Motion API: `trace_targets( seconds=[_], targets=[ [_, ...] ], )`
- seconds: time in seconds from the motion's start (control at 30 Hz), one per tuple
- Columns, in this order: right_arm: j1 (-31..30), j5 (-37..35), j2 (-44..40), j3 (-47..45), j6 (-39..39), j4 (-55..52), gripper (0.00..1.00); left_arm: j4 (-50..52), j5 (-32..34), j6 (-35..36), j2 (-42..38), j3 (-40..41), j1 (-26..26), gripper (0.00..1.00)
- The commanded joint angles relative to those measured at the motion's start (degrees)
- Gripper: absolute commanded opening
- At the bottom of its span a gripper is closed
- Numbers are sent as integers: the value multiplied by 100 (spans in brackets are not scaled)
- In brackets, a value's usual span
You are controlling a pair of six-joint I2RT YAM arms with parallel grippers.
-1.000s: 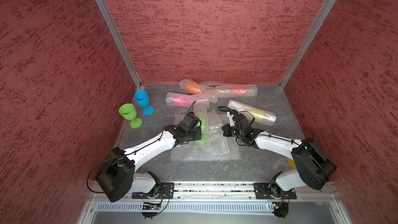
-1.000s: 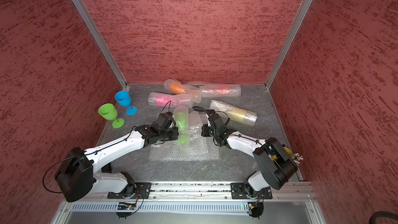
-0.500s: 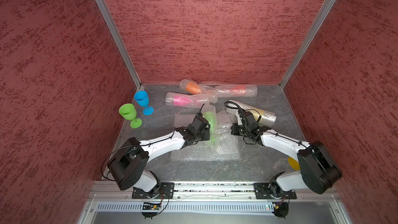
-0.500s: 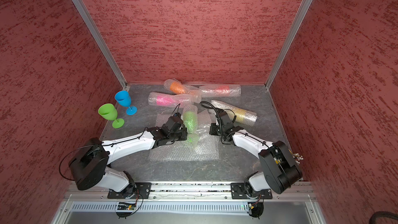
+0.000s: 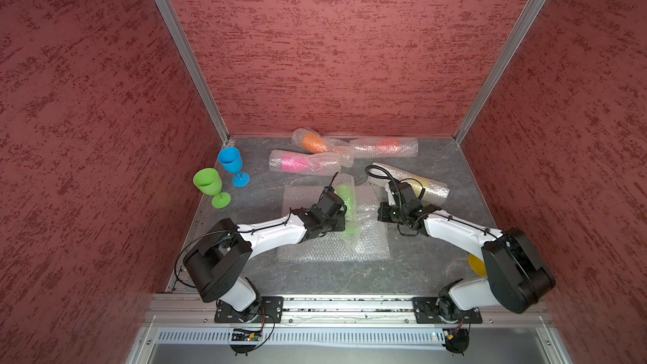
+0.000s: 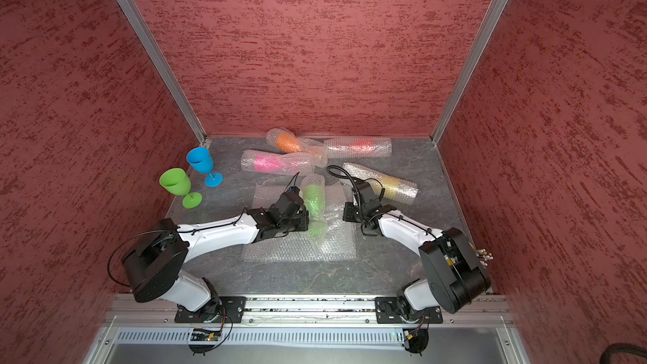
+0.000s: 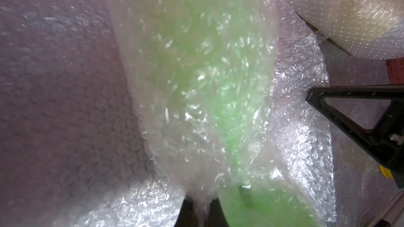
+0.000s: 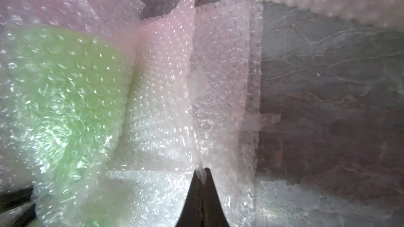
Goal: Unpack wine glasses from bubble wrap
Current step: Unwrap the bubble wrap.
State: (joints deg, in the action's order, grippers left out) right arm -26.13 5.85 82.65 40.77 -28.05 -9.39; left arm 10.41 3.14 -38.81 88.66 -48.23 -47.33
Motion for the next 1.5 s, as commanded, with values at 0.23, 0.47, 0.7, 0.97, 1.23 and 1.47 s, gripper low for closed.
trace_targets(
  seconds=[0.23,0.47,0.7,0.97,1.23,1.47],
  targets=[
    [66,-384,397,-162,-255,144,0,433,362,13,121,-31,7,40],
    [64,-447,644,-406,-471,463,0,1094,720,112,-95,-209,74,60],
    [68,-540,448,-482,-625,536,0,1486,899,140,-792,-30,478,64],
    [65,-11,-99,-178,-829,232,0,1721,713,250,-1195,-49,724,65],
    [64,452,-593,-660,-1479,392,0,1913,406,278,-1255,-216,614,68],
    [70,235,-431,-726,-1422,575,0,2009,-672,748,-589,-1241,-147,70]
  ],
)
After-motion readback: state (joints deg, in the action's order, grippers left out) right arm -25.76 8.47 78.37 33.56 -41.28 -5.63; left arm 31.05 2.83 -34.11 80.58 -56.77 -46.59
